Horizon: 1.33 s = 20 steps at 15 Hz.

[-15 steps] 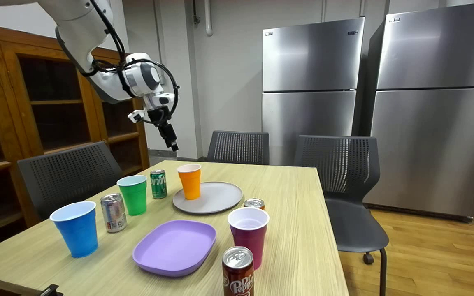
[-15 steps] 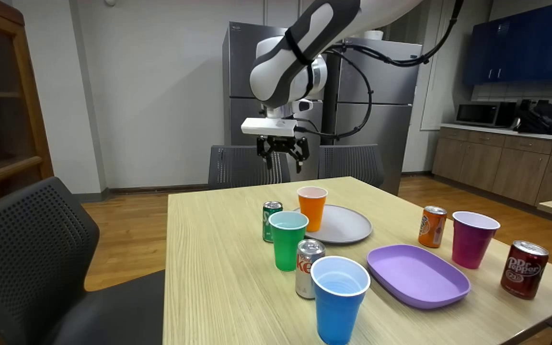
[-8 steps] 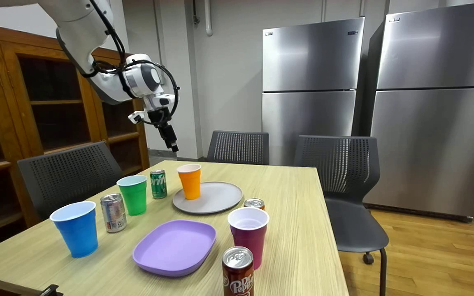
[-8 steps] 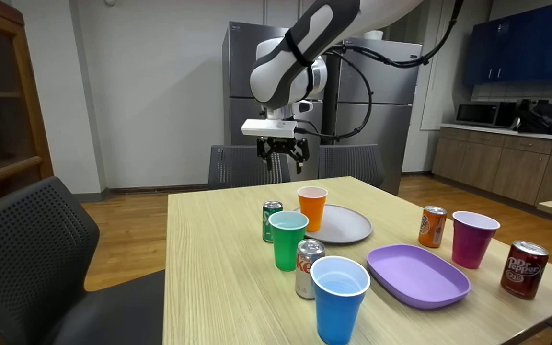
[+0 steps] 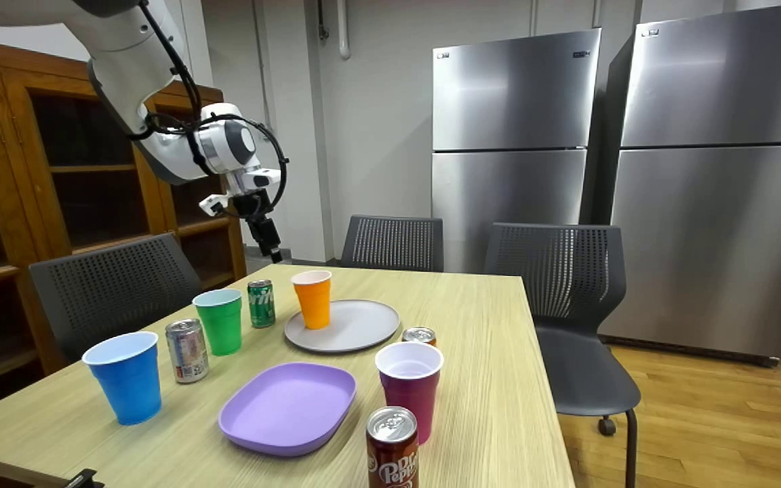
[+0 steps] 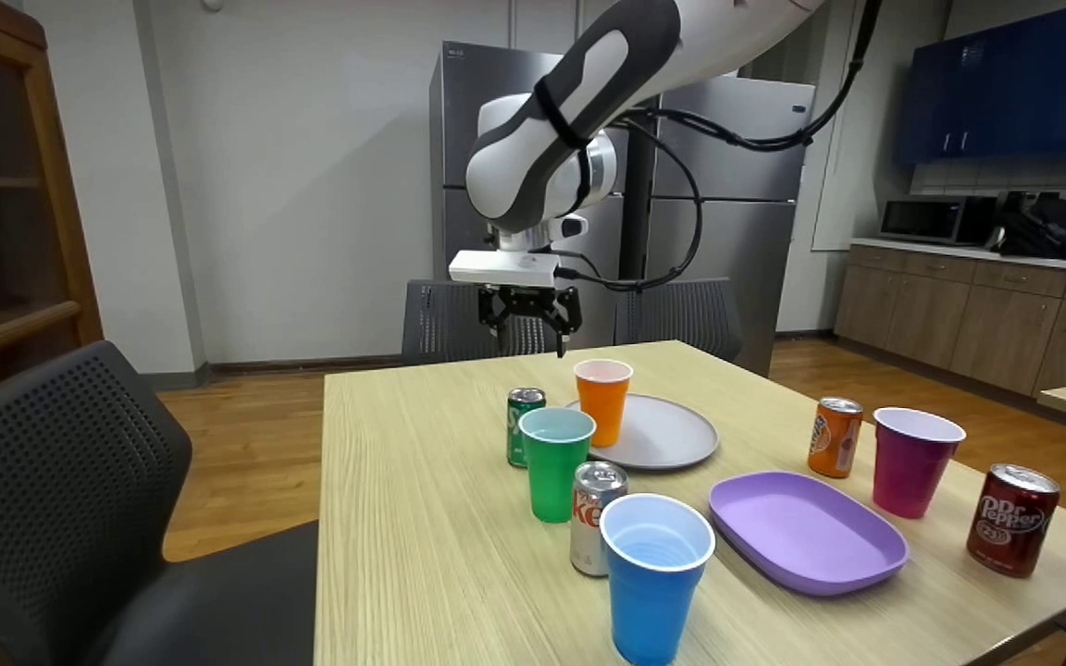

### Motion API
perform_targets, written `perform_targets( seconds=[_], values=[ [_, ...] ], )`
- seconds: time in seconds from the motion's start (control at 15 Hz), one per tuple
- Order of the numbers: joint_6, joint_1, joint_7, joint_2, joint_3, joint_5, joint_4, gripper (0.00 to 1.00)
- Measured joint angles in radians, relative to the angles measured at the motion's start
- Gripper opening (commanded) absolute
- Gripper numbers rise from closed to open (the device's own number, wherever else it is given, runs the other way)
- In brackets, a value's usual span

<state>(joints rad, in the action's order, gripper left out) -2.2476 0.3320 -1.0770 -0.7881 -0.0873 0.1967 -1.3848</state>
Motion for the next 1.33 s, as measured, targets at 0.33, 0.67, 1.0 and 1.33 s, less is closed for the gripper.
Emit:
perform_targets(
  seconds=[0.33,0.67,1.0,1.33],
  values=[
    [0.0,0.006,0.021,-0.016,0.013,0.0,-0.002,1.0],
    [0.0,0.012,0.041,-0.032,0.018,0.0,-0.008,1.0],
    [0.0,0.02,0.042,-0.059,0.021,0.0,-0.011,1.0],
    [0.001,0.023,0.042,-0.085,0.021,0.0,-0.01,1.0]
  ],
)
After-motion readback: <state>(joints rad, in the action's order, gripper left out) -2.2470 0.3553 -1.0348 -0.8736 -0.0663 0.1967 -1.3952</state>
